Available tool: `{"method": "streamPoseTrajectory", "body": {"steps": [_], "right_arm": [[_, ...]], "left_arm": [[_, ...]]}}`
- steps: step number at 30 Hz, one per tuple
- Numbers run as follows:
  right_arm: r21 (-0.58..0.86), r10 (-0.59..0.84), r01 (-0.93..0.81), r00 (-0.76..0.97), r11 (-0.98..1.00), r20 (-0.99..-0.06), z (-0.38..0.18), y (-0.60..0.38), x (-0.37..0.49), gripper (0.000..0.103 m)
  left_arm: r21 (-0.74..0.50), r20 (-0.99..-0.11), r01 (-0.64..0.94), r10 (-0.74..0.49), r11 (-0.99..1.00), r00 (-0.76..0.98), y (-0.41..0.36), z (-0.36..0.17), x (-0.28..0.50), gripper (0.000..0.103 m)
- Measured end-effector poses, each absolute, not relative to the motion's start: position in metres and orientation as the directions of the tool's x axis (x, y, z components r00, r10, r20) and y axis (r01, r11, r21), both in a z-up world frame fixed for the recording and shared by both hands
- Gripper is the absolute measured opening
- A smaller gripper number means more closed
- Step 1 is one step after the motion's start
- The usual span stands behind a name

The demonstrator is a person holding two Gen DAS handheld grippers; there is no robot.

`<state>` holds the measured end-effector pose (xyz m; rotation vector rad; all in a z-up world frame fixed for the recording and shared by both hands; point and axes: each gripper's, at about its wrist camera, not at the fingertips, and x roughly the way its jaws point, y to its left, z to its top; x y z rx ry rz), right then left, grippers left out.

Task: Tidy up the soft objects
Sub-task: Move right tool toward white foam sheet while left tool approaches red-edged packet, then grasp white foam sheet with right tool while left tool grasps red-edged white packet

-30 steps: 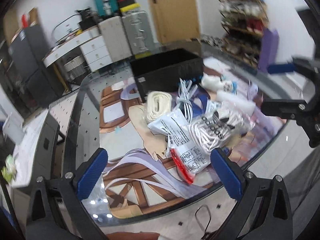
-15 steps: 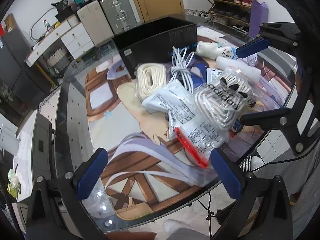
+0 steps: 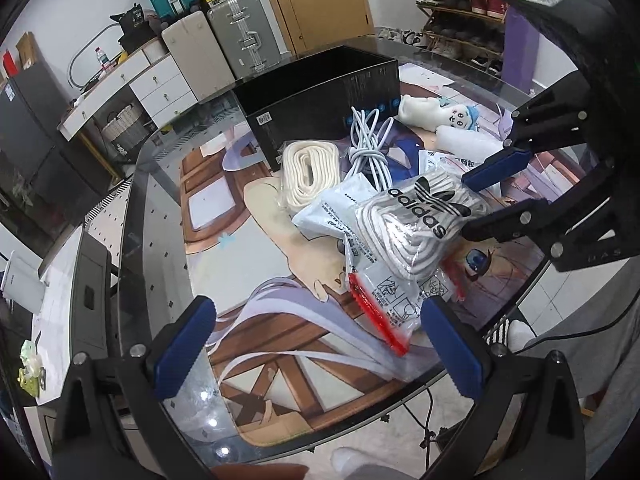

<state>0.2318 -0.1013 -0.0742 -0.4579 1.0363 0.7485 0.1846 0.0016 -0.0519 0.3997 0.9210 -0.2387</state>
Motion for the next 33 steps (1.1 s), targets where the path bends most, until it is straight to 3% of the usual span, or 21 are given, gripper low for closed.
{"method": "streamPoseTrajectory", "body": {"steps": [3, 4, 5, 7, 15, 23, 33], "right_arm": [[0.014, 0.346, -0.727, 0.310, 0.687, -0.886, -0.069, -0.106, 0.231, 0.027], [0.015, 0.349, -0.722, 0.316, 0.691, -0.882, -0.067, -0.108, 0.231, 0.012], [0.007, 0.348, -0.712, 0.335, 0.702, -0.876, -0.063, -0.111, 0.232, 0.007], [-0.031, 0.323, -0.680, 0.388, 0.733, -0.863, -0.058, -0.118, 0.236, 0.006], [-0.030, 0.281, -0.616, 0.402, 0.788, -0.871, -0.064, -0.140, 0.253, 0.007], [-0.005, 0.305, -0.587, 0.428, 0.810, -0.851, -0.053, -0.159, 0.244, 0.030], [-0.078, 0.219, -0.570, 0.435, 0.818, -0.873, -0.066, -0.170, 0.244, 0.032]], "left_arm": [[0.241, -0.807, 0.367, -0.024, 0.898, 0.590, 0.001, -0.053, 0.184, 0.103], [0.244, -0.806, 0.364, -0.021, 0.899, 0.592, 0.001, -0.053, 0.184, 0.103], [0.244, -0.806, 0.363, -0.020, 0.899, 0.591, 0.001, -0.054, 0.184, 0.103], [0.239, -0.807, 0.368, -0.027, 0.899, 0.590, 0.000, -0.054, 0.184, 0.103], [0.207, -0.816, 0.427, -0.086, 0.880, 0.571, -0.009, -0.054, 0.179, 0.103], [0.190, -0.831, 0.466, -0.111, 0.864, 0.546, -0.026, -0.064, 0.182, 0.103], [0.124, -0.872, 0.414, -0.100, 0.902, 0.479, -0.027, -0.079, 0.212, 0.101]]}}
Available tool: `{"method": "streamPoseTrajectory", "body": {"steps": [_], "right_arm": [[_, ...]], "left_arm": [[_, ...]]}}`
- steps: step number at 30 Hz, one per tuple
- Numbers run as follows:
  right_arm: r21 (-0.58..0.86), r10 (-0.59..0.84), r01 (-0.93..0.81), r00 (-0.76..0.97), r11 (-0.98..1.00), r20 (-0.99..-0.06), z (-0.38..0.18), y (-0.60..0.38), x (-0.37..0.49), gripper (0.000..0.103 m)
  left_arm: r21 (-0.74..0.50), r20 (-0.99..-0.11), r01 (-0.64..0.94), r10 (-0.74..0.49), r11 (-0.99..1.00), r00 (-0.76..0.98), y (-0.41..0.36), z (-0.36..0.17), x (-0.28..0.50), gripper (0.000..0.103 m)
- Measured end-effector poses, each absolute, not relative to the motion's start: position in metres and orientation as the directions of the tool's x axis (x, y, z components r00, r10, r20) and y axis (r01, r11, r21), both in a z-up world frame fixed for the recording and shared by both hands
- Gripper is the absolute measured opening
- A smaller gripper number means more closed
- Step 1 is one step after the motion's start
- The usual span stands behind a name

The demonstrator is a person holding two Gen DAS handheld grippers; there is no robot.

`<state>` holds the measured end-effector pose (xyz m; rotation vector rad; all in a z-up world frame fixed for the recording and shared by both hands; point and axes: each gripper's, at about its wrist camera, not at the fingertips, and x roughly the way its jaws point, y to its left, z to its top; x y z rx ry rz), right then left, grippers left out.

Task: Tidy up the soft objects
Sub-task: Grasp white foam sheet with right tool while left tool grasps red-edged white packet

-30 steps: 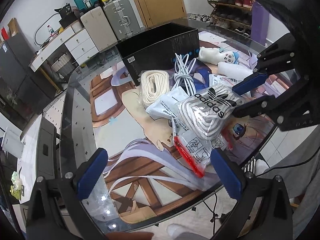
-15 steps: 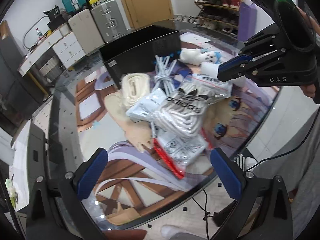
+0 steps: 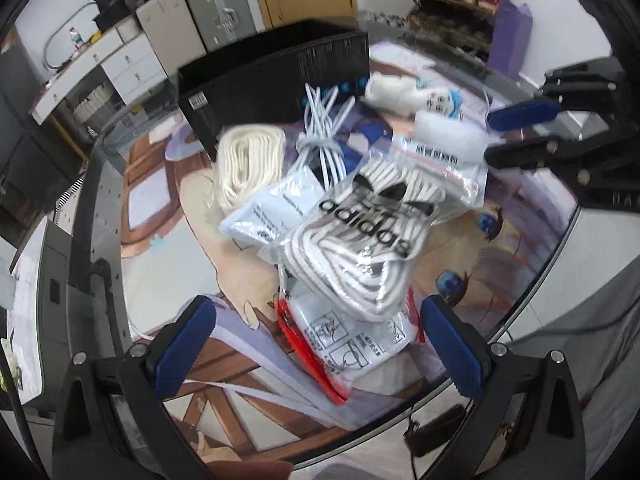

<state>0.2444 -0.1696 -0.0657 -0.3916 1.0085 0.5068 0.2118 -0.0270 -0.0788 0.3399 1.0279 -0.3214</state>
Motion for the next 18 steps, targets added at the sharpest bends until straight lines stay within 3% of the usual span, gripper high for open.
{"method": "streamPoseTrajectory", "body": {"steps": [3, 18], "right_arm": [[-0.055, 0.222, -0.556, 0.419, 0.830, -0.881, -0.068, -0.178, 0.249, 0.032], [-0.007, 0.221, -0.520, 0.376, 0.854, -0.900, -0.084, -0.172, 0.268, 0.033]], "left_arm": [[0.082, -0.880, 0.425, -0.134, 0.902, 0.455, -0.020, -0.078, 0.213, 0.089], [0.069, -0.886, 0.328, -0.093, 0.942, 0.454, 0.025, -0.088, 0.207, 0.076]]}}
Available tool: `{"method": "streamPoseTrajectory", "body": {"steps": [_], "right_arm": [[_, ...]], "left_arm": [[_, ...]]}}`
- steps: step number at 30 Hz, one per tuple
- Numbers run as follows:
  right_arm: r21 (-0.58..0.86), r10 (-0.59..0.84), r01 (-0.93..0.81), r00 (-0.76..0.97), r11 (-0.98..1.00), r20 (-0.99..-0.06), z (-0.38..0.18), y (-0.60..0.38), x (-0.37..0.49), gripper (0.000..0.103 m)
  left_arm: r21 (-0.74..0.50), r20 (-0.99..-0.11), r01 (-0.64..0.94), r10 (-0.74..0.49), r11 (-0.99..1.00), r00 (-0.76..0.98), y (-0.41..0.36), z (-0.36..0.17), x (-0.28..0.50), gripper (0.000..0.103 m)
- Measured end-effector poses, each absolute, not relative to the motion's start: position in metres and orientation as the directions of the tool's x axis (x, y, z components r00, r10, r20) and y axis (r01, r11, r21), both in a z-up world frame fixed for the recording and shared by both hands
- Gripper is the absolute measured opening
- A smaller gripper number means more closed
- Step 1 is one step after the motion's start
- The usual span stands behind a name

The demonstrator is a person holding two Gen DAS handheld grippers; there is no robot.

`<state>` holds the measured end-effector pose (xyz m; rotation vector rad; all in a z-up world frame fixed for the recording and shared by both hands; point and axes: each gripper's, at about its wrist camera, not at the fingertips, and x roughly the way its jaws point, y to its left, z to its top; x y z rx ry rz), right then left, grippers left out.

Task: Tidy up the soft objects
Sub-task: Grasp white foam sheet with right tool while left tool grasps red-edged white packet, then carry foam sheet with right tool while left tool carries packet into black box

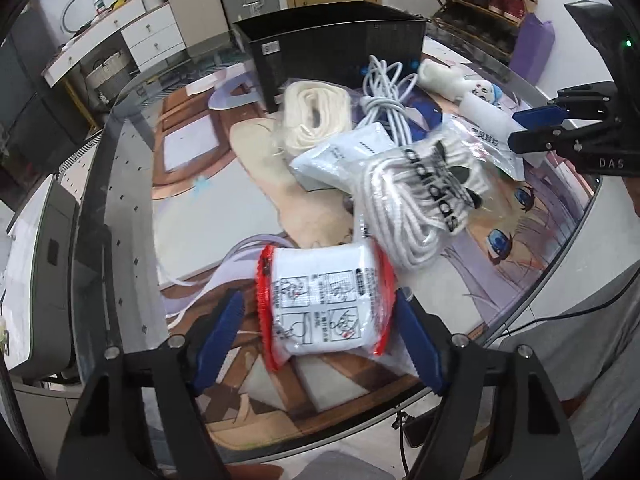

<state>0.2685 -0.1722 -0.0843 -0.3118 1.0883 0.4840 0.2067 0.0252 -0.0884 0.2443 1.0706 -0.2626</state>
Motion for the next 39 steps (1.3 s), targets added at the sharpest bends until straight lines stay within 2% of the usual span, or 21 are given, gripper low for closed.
{"method": "streamPoseTrajectory", "body": {"steps": [7, 11, 15, 16, 17, 19, 25, 39], "right_arm": [[-0.022, 0.193, -0.490, 0.383, 0.872, -0.903, -0.089, -0.178, 0.276, 0.034], [-0.008, 0.199, -0.473, 0.385, 0.881, -0.901, -0.090, -0.181, 0.281, 0.050], [0.041, 0.248, -0.488, 0.368, 0.872, -0.896, -0.087, -0.181, 0.281, 0.050], [0.040, 0.248, -0.491, 0.366, 0.870, -0.897, -0.088, -0.180, 0.281, 0.048], [0.032, 0.242, -0.495, 0.366, 0.868, -0.898, -0.088, -0.179, 0.280, 0.040], [0.015, 0.234, -0.504, 0.374, 0.863, -0.897, -0.086, -0.177, 0.277, 0.030], [0.020, 0.251, -0.520, 0.378, 0.854, -0.891, -0.080, -0.174, 0.272, 0.029], [0.016, 0.279, -0.542, 0.408, 0.840, -0.869, -0.064, -0.168, 0.259, 0.028]], "left_arm": [[0.058, -0.875, 0.326, -0.109, 0.944, 0.472, 0.026, -0.082, 0.208, 0.076], [0.060, -0.877, 0.325, -0.106, 0.944, 0.468, 0.023, -0.082, 0.210, 0.076], [0.068, -0.874, 0.322, -0.099, 0.944, 0.476, 0.021, -0.081, 0.211, 0.076], [0.072, -0.874, 0.319, -0.095, 0.945, 0.477, 0.021, -0.082, 0.211, 0.076], [0.074, -0.875, 0.318, -0.092, 0.945, 0.476, 0.021, -0.082, 0.212, 0.075], [0.075, -0.876, 0.320, -0.091, 0.944, 0.473, 0.021, -0.082, 0.212, 0.066], [0.088, -0.869, 0.319, -0.084, 0.944, 0.488, 0.020, -0.077, 0.211, 0.054], [0.100, -0.863, 0.308, -0.072, 0.946, 0.501, 0.019, -0.072, 0.210, 0.047]]}}
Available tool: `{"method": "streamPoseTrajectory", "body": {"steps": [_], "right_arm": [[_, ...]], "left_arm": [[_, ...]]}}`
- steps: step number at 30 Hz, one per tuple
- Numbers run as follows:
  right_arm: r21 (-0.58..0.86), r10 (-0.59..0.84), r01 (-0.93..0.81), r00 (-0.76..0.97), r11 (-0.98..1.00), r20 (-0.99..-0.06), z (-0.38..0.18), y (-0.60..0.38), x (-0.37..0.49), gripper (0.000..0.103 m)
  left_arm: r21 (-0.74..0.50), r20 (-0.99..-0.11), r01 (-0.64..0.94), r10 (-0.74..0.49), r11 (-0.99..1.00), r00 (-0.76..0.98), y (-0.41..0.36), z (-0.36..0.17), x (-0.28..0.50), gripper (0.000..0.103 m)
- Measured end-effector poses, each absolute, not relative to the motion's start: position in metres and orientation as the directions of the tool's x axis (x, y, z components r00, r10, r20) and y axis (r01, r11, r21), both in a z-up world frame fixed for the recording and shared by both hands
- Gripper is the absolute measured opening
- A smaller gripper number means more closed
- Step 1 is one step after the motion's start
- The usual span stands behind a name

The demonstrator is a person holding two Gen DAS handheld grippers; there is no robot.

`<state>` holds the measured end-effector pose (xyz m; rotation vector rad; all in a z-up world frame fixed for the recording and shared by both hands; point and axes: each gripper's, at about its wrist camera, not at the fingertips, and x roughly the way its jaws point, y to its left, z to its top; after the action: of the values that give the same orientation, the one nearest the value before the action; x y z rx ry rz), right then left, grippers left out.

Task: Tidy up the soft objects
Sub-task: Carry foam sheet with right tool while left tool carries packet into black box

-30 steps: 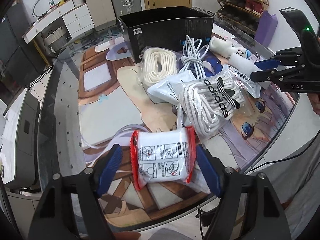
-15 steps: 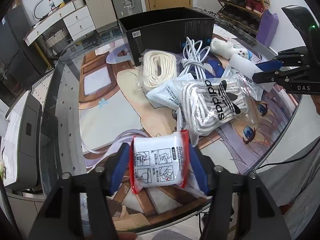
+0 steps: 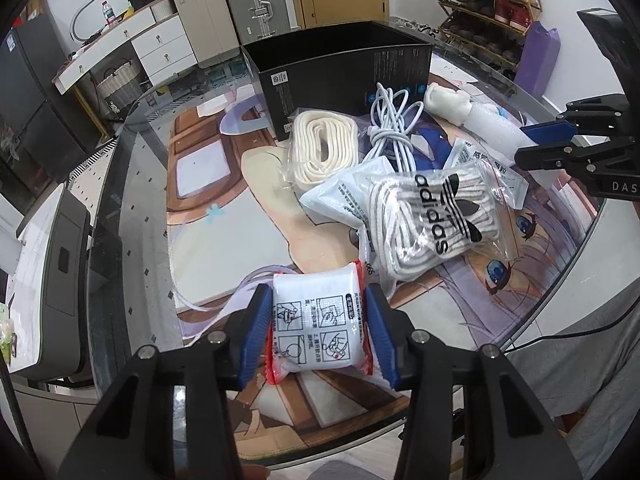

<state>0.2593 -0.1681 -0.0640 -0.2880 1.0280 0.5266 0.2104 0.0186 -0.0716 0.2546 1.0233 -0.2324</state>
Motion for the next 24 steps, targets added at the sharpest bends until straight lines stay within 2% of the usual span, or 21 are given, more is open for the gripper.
{"method": "streamPoseTrajectory", "body": {"steps": [15, 24], "right_arm": [[0.027, 0.331, -0.555, 0.456, 0.832, -0.826, -0.039, -0.161, 0.256, 0.028], [0.035, 0.362, -0.543, 0.510, 0.839, -0.780, -0.013, -0.149, 0.272, 0.028]], "left_arm": [[0.147, -0.810, 0.305, -0.062, 0.941, 0.583, 0.007, -0.043, 0.210, 0.047], [0.117, -0.778, 0.295, -0.097, 0.948, 0.621, 0.000, -0.017, 0.235, 0.047]]}}
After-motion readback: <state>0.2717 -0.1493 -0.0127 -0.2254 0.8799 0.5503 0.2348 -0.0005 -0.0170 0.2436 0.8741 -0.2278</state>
